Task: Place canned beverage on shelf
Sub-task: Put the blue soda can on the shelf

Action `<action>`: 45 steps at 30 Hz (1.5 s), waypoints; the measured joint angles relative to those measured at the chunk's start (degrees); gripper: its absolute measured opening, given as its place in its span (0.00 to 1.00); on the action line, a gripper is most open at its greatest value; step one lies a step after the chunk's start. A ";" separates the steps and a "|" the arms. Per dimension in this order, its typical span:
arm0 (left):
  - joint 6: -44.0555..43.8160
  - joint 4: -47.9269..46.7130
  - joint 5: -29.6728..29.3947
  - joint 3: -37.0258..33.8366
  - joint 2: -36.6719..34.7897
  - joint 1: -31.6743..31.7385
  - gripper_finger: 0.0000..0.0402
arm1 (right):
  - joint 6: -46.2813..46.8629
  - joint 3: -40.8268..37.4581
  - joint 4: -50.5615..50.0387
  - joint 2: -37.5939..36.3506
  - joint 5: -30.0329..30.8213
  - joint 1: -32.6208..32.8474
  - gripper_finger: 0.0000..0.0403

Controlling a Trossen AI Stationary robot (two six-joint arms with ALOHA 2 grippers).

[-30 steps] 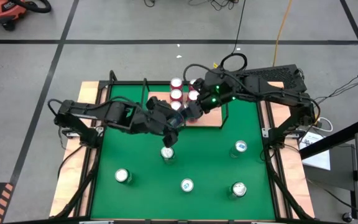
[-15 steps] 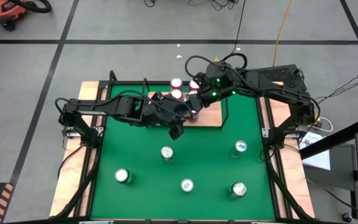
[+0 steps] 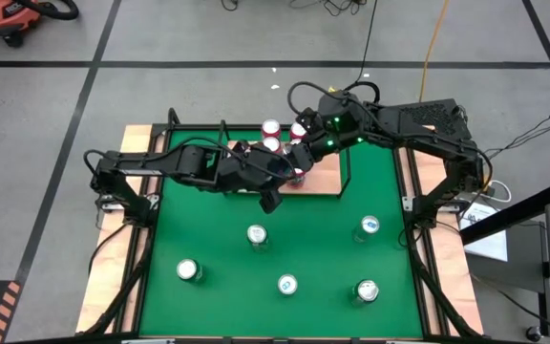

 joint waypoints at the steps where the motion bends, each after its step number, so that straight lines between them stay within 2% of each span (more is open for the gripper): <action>1: 0.01 0.13 0.53 0.51 0.00 -0.01 0.55 | -0.96 0.02 0.56 -0.27 -0.22 -0.07 0.69; 7: 0.49 1.05 1.44 4.37 0.00 -0.06 0.56 | -6.11 0.03 6.13 -2.03 -4.06 -0.98 0.76; 14: 0.90 6.44 5.05 8.28 0.00 1.26 0.56 | -16.67 0.03 13.09 -6.01 -5.27 -1.38 0.77; 26: 2.99 24.89 4.68 9.13 -0.04 2.64 0.56 | -19.98 0.03 18.52 -8.32 -5.28 -1.55 0.77; 30: 3.85 25.48 4.70 9.11 -0.04 3.23 0.56 | -21.42 0.03 19.13 -8.39 -5.46 -1.55 0.73; 40: 5.49 25.96 4.47 9.11 -0.09 4.06 0.56 | -23.25 0.00 20.79 -8.30 -5.45 -1.95 0.57; 45: 5.38 24.77 2.66 9.11 -0.09 3.96 0.60 | -24.40 -0.08 20.63 -8.22 -6.27 -2.77 0.56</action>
